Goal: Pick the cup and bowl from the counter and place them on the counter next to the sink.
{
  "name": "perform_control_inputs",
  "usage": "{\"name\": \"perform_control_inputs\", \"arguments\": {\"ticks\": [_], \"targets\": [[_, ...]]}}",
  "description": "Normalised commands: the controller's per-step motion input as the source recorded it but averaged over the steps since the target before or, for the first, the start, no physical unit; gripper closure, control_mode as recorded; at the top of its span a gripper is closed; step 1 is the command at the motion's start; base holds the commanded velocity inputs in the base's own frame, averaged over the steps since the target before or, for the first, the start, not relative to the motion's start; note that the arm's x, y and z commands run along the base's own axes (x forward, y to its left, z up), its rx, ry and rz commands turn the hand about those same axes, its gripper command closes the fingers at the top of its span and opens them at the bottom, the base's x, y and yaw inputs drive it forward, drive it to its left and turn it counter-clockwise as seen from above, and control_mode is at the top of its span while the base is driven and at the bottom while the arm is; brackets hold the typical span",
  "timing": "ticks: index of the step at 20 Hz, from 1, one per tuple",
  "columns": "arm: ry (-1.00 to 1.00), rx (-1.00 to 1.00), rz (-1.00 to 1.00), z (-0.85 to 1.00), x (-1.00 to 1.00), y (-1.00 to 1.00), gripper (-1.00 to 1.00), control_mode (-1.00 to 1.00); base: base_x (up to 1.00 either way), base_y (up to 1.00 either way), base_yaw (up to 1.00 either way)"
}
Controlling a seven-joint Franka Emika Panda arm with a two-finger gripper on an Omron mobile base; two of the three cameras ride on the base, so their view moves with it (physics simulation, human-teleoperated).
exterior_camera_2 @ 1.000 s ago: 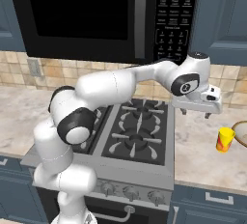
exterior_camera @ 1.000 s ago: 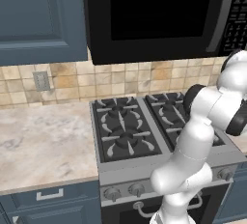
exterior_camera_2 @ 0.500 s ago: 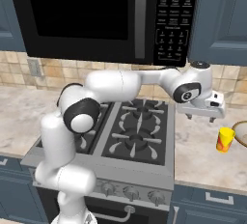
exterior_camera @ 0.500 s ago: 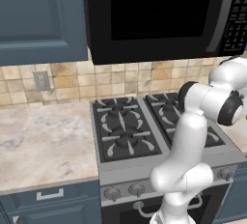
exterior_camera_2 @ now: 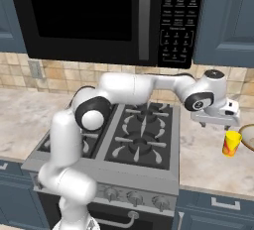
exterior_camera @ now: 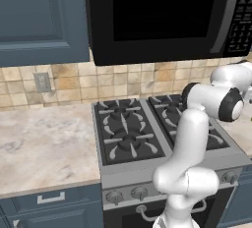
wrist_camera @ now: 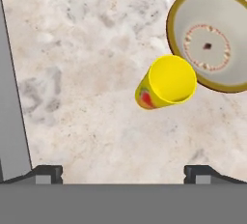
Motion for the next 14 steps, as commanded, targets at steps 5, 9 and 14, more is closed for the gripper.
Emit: {"name": "perform_control_inputs", "arguments": {"ticks": [5,9,14], "targets": [[0.0,0.02,0.0,-0.03,0.18,-0.4,-1.0,-1.0,0.0,0.0,0.0],[0.0,0.01,0.0,0.0,0.29,-0.3,-1.0,-1.0,0.0,0.0,0.0],[0.0,0.01,0.0,0.0,0.32,-0.18,-1.0,-1.0,0.0,0.0,0.0]]}}
